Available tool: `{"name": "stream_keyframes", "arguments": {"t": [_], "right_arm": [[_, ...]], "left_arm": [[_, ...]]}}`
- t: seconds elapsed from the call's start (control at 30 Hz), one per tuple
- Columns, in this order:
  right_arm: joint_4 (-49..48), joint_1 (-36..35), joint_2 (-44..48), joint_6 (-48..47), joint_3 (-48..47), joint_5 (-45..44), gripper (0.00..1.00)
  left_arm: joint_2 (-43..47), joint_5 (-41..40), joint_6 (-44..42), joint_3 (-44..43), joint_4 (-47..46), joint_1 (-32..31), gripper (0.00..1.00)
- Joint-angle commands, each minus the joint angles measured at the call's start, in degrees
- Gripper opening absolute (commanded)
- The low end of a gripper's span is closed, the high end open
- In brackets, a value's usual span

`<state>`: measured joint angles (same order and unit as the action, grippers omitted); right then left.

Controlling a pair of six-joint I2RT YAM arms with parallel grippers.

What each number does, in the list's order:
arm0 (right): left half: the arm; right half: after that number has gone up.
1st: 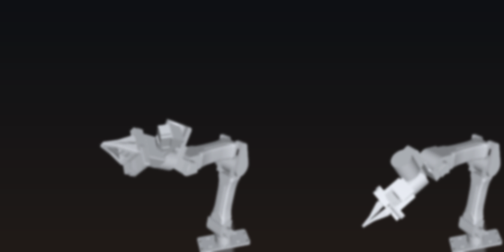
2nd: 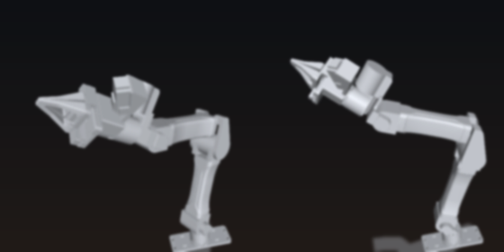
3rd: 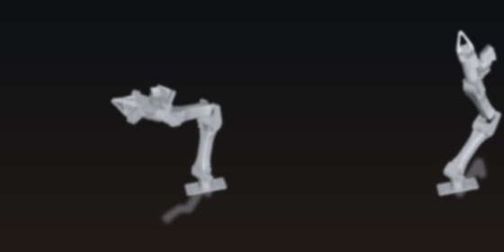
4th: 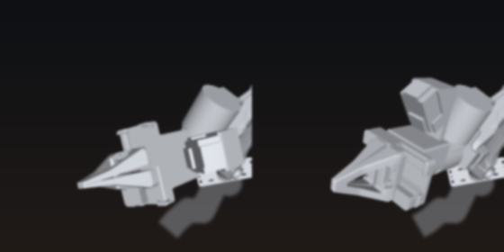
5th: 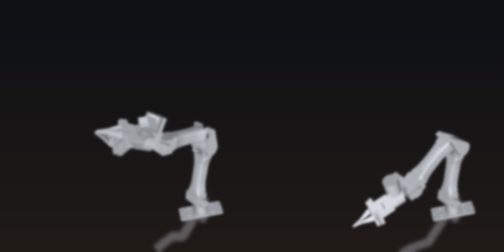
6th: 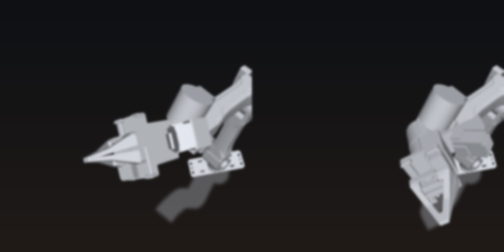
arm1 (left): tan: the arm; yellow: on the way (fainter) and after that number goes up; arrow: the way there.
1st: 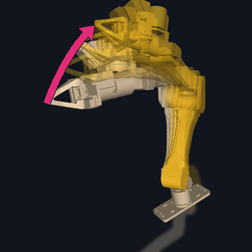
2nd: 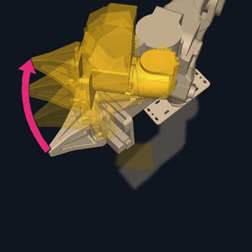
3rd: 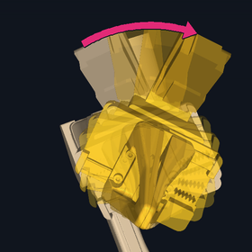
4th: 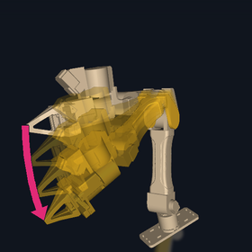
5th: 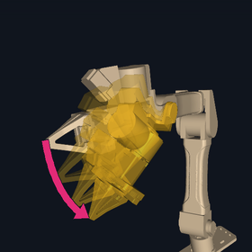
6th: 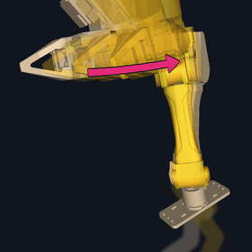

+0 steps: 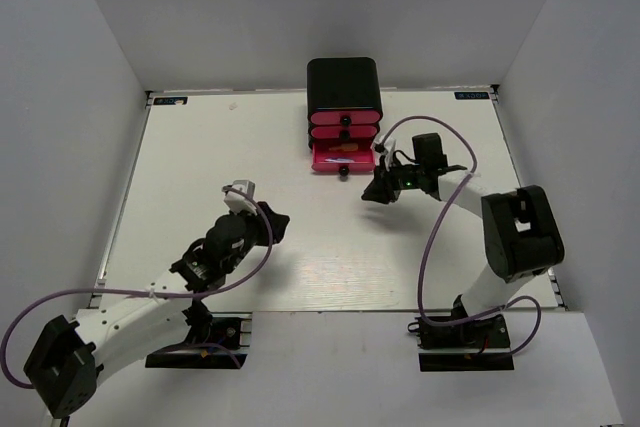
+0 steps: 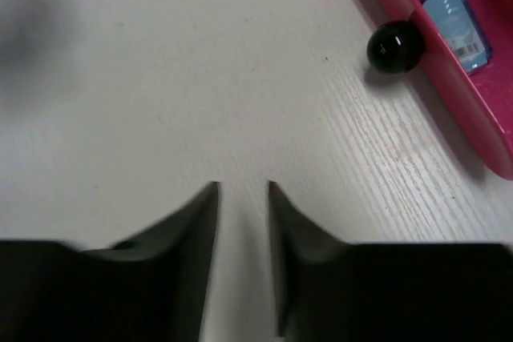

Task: Sort the stationery into containers
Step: Close the drawer

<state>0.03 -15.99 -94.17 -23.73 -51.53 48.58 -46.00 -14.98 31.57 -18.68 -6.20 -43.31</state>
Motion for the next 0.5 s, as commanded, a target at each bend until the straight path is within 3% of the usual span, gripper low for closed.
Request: {"name": "stream_keyframes", "arguments": {"t": [0.0,0.07,0.1,0.17,0.2,0.23,0.27,0.33,0.47], "right_arm": [[-7.1,-1.8,-1.6,14.7,-2.1,-6.5,0.23],[-13.6,-2.6,-2.4,22.7,-0.7,-9.1,0.17],[-15.2,-2.6,-2.8,34.2,-0.3,-11.6,0.21],[-21.8,-2.9,-3.2,41.5,2.5,-12.5,0.37],[-27.1,-3.2,-3.0,49.6,3.6,-12.6,0.41],[-31.8,-3.7,-2.7,51.5,5.7,-14.1,0.46],[-33.3,-4.0,-2.9,52.8,6.1,-16.3,0.60],[-36.4,-6.1,-4.6,57.1,4.3,-21.3,0.62],[-32.5,-7.7,-11.2,59.1,-1.0,-25.7,0.66]], "left_arm": [[4.2,-1.9,8.8,1.7,-3.5,-0.6,0.57],[4.2,-1.9,8.9,2.4,-3.5,-0.6,0.57],[4.2,-1.9,8.9,2.4,-2.7,-0.6,0.57],[4.2,-1.4,8.3,1.9,-2.0,-0.6,0.57],[4.2,-1.4,8.3,1.3,-1.4,-0.6,0.57],[4.2,-1.4,7.8,1.3,-1.4,-0.6,0.57],[4.2,-1.4,7.8,1.3,-0.8,-0.6,0.57],[4.2,-1.4,7.8,1.8,-0.7,-0.6,0.57],[6.3,-1.4,8.9,3.0,-0.7,-0.6,0.57]]}}
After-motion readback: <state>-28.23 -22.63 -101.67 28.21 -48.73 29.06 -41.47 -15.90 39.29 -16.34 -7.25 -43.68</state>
